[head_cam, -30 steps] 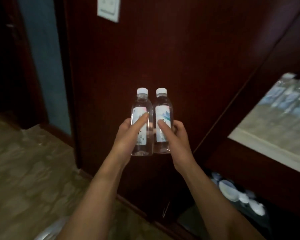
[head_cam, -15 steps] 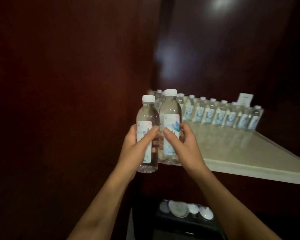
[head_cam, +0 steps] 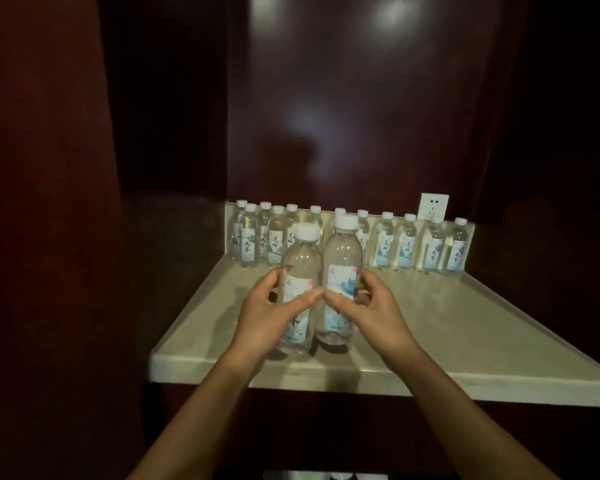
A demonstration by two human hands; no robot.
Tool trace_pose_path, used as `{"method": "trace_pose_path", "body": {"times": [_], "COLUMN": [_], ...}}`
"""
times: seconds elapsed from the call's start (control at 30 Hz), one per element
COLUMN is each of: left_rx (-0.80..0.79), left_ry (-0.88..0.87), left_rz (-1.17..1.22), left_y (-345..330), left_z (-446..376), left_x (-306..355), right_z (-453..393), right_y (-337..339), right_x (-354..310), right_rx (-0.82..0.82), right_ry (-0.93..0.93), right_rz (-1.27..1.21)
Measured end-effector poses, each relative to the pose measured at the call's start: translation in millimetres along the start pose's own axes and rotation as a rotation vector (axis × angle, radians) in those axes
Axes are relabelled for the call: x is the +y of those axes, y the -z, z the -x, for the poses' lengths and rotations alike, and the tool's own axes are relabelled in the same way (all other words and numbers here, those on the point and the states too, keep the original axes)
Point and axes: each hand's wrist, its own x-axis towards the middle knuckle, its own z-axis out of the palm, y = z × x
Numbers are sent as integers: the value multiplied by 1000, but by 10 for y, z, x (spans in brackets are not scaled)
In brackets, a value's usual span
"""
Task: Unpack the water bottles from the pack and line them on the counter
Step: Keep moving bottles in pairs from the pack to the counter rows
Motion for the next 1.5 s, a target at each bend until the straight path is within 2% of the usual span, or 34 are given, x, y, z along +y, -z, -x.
{"method": "trace_pose_path", "body": {"times": [0.23, 0.6, 0.73, 1.03, 1.2, 1.3, 1.4, 1.5], "left_rx": [26, 43, 38, 81, 87, 61, 75, 97], "left_ry": [49, 85, 107, -46, -52, -23, 24, 53], "left_rz": [-54, -78, -65, -270, -544, -708, -823, -872], "left_y": [-137, -106, -82, -139, -127, -78, -85, -146], "left_z": [-735, -2201, -2514, -2778, -2694, -2627, -2638, -2742], "left_x": [-432, -924, -1171, -1367, -1516, -1621, -1570, -1523], "right_z": [-678, -1876, -2019, -2241, -2290, -2306, -2410, -2500], "right_y": [85, -18, -51, -94, -92, -50, -42, -79], "right_x": [592, 1030, 1173, 1429, 1494, 1670, 1862, 1918], "right_rx": [19, 65, 35, 42, 48, 97, 151, 168], "right_ry": [-34, -122, -198, -218, -63, -102, -134, -110], "right_rz": [7, 102, -48, -258, -7, 217, 638, 747]}}
